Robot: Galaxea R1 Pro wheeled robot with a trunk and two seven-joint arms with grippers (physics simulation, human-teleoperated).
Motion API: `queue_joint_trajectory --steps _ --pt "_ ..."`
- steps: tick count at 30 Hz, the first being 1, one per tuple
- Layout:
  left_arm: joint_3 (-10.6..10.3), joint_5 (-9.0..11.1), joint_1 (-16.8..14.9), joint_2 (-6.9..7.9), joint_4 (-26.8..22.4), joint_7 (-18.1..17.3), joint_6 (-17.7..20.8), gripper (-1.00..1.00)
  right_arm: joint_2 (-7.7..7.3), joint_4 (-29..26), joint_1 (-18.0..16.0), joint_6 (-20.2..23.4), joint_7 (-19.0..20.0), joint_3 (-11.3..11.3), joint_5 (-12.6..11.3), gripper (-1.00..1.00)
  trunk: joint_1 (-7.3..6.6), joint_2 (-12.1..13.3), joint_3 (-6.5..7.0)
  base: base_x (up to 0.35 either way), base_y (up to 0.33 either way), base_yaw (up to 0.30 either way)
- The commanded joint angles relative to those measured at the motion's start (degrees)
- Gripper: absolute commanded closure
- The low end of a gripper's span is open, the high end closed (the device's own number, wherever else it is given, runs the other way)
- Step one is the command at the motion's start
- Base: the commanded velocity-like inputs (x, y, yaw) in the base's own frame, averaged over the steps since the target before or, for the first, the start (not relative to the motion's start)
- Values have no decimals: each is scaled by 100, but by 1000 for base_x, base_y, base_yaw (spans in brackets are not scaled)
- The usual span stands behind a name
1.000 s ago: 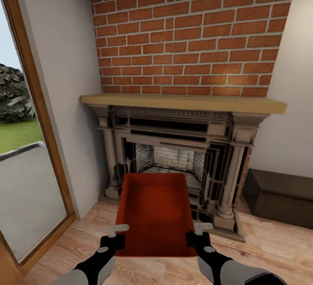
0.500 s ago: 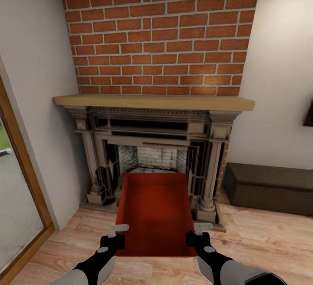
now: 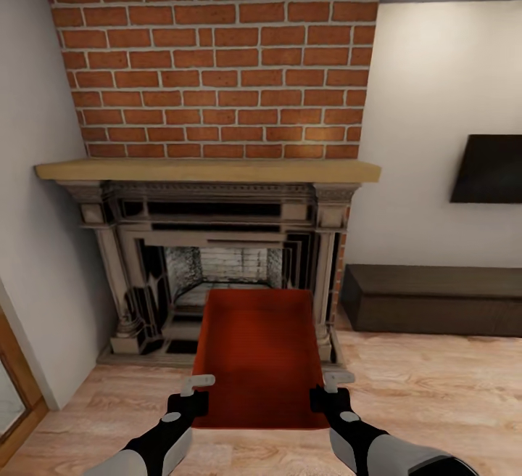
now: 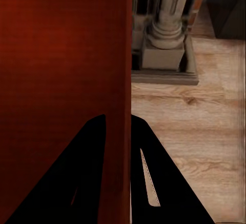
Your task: Move the two storage containers from the living room to the garage. In the garage, place one container on the floor and stack the other container on top of it (either order is fine).
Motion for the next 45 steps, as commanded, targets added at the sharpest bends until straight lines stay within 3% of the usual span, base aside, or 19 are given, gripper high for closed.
queue_joint_trajectory --steps 1,23,30,45 --pt "99 90 -2 4 25 106 -30 100 4 -8 -10 -238 1 -195 -34 100 1 -6 -8 0 0 -282" --pt "99 66 -2 15 22 97 -40 100 4 -6 -10 -238 1 -195 -34 100 1 -6 -8 0 0 -282" --pt "99 67 -2 13 64 97 -286 100 4 -9 -10 -238 1 -195 -34 100 1 -6 -8 0 0 -282" --pt "99 76 -2 21 104 34 -289 100 4 -7 -10 -238 1 -193 -34 100 1 -6 -8 0 0 -282"
